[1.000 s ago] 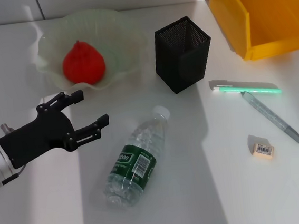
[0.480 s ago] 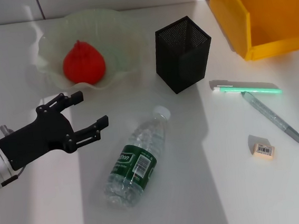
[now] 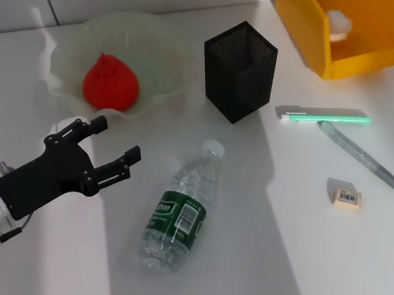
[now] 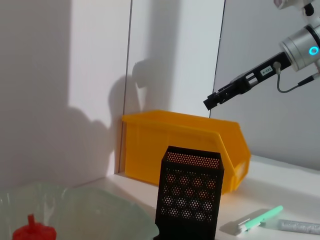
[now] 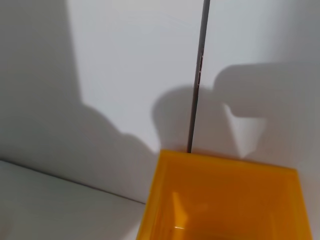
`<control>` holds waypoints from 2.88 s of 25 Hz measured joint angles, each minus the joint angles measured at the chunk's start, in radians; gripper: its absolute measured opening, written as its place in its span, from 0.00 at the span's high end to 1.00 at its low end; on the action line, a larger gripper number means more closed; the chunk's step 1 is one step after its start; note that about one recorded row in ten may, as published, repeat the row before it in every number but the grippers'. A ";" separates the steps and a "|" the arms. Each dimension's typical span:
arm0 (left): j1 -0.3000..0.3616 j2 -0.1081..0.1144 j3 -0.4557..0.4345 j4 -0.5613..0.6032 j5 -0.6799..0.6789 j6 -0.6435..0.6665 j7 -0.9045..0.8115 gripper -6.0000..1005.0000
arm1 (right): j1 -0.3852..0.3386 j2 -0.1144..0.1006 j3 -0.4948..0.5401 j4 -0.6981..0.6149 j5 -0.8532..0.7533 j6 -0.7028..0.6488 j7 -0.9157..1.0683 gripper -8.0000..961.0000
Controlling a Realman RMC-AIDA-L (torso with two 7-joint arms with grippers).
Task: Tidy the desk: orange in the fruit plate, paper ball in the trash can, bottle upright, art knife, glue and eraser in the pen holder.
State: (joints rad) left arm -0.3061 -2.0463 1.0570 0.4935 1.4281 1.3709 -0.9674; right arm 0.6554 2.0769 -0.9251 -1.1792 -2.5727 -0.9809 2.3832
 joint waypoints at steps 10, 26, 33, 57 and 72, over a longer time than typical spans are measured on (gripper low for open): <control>0.027 -0.009 -0.001 0.139 -0.002 0.035 -0.198 0.13 | -0.268 0.003 -0.052 -0.142 0.573 -0.070 -0.307 0.14; 0.055 -0.023 0.107 0.575 0.164 0.024 -0.826 0.13 | -0.479 0.005 -0.038 0.204 0.891 -0.455 -0.904 0.15; 0.080 -0.025 0.386 0.947 0.545 -0.140 -1.307 0.13 | -0.484 0.002 -0.038 0.230 0.836 -0.484 -0.967 0.15; -0.198 -0.034 0.739 0.984 1.028 -0.186 -1.908 0.14 | -0.485 0.002 -0.024 0.221 0.733 -0.499 -1.015 0.15; -0.275 -0.034 0.791 0.769 1.032 -0.309 -1.902 0.14 | -0.474 0.002 -0.025 0.226 0.734 -0.499 -1.012 0.15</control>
State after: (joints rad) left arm -0.5809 -2.0801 1.8481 1.2624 2.4604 1.0615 -2.8696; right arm 0.1816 2.0786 -0.9496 -0.9535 -1.8389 -1.4803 1.3709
